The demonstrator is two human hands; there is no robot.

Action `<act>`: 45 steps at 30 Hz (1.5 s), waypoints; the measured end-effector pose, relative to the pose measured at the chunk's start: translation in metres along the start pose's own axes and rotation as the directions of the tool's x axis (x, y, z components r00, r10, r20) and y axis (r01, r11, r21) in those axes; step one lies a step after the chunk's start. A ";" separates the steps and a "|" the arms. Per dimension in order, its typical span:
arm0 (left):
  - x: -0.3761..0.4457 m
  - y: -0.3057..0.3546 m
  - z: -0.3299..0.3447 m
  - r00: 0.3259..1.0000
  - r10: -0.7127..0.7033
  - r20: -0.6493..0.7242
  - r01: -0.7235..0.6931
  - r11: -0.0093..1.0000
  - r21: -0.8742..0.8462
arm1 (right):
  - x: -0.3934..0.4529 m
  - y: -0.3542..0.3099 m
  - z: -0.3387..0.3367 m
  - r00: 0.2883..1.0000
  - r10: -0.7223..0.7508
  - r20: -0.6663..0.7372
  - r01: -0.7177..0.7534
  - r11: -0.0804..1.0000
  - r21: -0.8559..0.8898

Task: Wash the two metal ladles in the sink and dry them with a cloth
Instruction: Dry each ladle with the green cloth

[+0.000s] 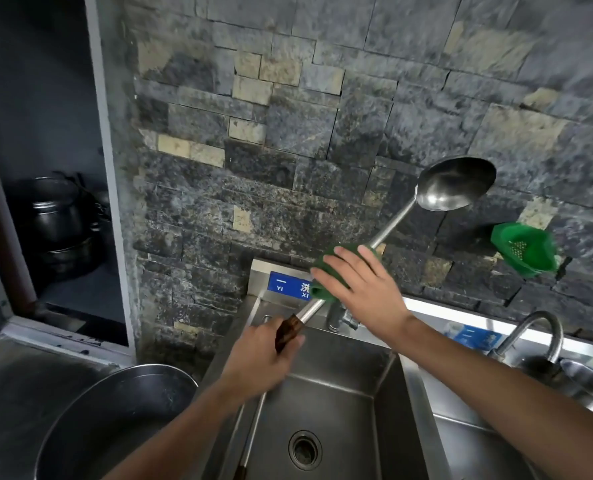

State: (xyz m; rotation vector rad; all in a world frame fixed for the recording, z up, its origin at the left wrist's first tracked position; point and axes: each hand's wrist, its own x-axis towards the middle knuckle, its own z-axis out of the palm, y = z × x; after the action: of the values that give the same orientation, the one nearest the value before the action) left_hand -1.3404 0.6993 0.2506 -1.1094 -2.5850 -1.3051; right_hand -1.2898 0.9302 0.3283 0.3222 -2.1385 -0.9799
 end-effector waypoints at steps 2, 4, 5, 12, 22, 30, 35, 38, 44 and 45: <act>0.007 0.006 -0.009 0.998 0.054 -0.013 -0.055 0.994 -0.094 | 0.011 -0.012 -0.008 0.999 -0.031 -0.039 0.032 0.999 0.023; 0.011 0.012 -0.013 0.994 0.103 -0.044 -0.110 0.977 -0.181 | 0.018 -0.025 -0.012 0.996 -0.072 -0.055 0.074 0.996 0.039; 0.013 0.014 -0.015 0.990 0.125 -0.065 -0.137 0.962 -0.237 | 0.021 -0.030 -0.013 0.994 -0.093 -0.061 0.095 0.995 0.037; 0.015 0.011 -0.020 0.988 0.148 -0.043 -0.145 0.803 -0.578 | 0.039 -0.011 -0.024 0.942 -0.264 -0.208 0.273 0.962 0.014; 0.026 0.003 -0.023 0.996 0.060 -0.061 -0.076 0.947 -0.312 | 0.061 0.072 -0.014 0.912 -0.402 -0.079 0.387 0.909 -0.156; 0.064 0.064 -0.033 0.928 0.228 -0.294 -0.243 0.970 -0.015 | 0.077 0.078 -0.027 0.909 -0.372 -0.186 0.354 0.927 -0.123; 0.056 0.044 -0.029 0.979 0.198 0.056 -0.111 0.736 -0.668 | 0.069 0.112 -0.031 0.910 -0.373 -0.181 0.345 0.923 -0.169; 0.053 0.042 -0.024 0.980 0.190 0.061 -0.122 0.814 -0.567 | 0.065 0.121 -0.032 0.930 -0.334 -0.153 0.304 0.934 -0.190; 0.071 0.061 -0.011 0.942 0.164 -0.292 -0.208 0.970 -0.128 | 0.070 0.104 -0.033 0.941 -0.285 -0.181 0.262 0.954 -0.145; 0.072 0.065 -0.011 0.935 0.161 -0.315 -0.212 0.968 -0.135 | 0.071 0.100 -0.033 0.936 -0.294 -0.193 0.271 0.953 -0.135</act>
State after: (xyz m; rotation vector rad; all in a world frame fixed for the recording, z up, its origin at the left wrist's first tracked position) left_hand -1.3569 0.7591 0.3266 -1.0509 -2.1303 -1.5304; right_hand -1.3078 0.9445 0.4535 0.6663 -1.8715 -1.1617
